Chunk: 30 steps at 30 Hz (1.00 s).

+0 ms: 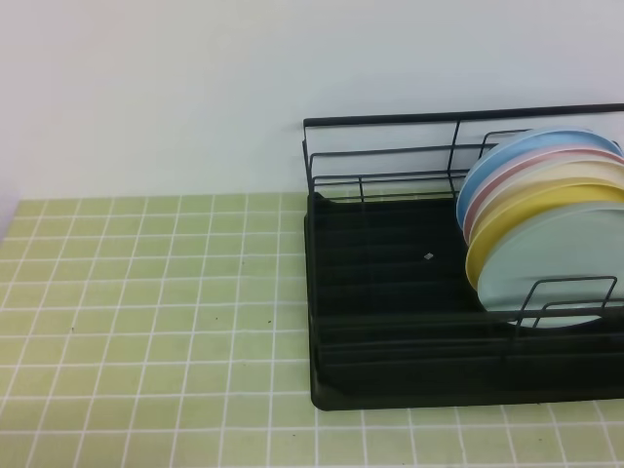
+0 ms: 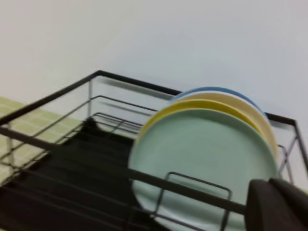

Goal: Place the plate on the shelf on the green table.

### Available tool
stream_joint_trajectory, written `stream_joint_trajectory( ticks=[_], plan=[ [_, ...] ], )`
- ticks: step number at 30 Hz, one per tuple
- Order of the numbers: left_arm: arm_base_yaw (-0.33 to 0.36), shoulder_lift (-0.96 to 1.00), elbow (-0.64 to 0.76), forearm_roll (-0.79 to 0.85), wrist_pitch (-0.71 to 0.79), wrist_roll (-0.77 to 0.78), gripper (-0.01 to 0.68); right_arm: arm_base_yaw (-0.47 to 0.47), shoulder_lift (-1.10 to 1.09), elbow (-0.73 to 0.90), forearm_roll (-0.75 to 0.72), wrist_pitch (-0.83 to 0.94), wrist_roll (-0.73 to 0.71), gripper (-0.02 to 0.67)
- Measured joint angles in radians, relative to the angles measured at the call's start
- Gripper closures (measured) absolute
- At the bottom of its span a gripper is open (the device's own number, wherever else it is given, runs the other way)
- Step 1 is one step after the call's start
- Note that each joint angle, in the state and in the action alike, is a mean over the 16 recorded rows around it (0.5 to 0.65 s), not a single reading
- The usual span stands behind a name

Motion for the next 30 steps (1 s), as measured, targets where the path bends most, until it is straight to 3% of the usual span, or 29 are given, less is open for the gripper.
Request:
stream_joint_trajectory(
  ticks=[9,22,30],
  plan=[
    [0.000,0.000,0.000,0.000,0.000,0.000,0.675,-0.063,0.001,0.101,-0.054,-0.073,-0.007,0.651],
    [0.000,0.000,0.000,0.002,0.000,0.000,0.675,-0.126,0.000,0.114,-0.069,0.114,0.023,0.651],
    [0.000,0.000,0.000,0.003,0.000,0.000,0.675,-0.127,0.001,0.114,-0.074,0.141,0.038,0.651]
  ],
)
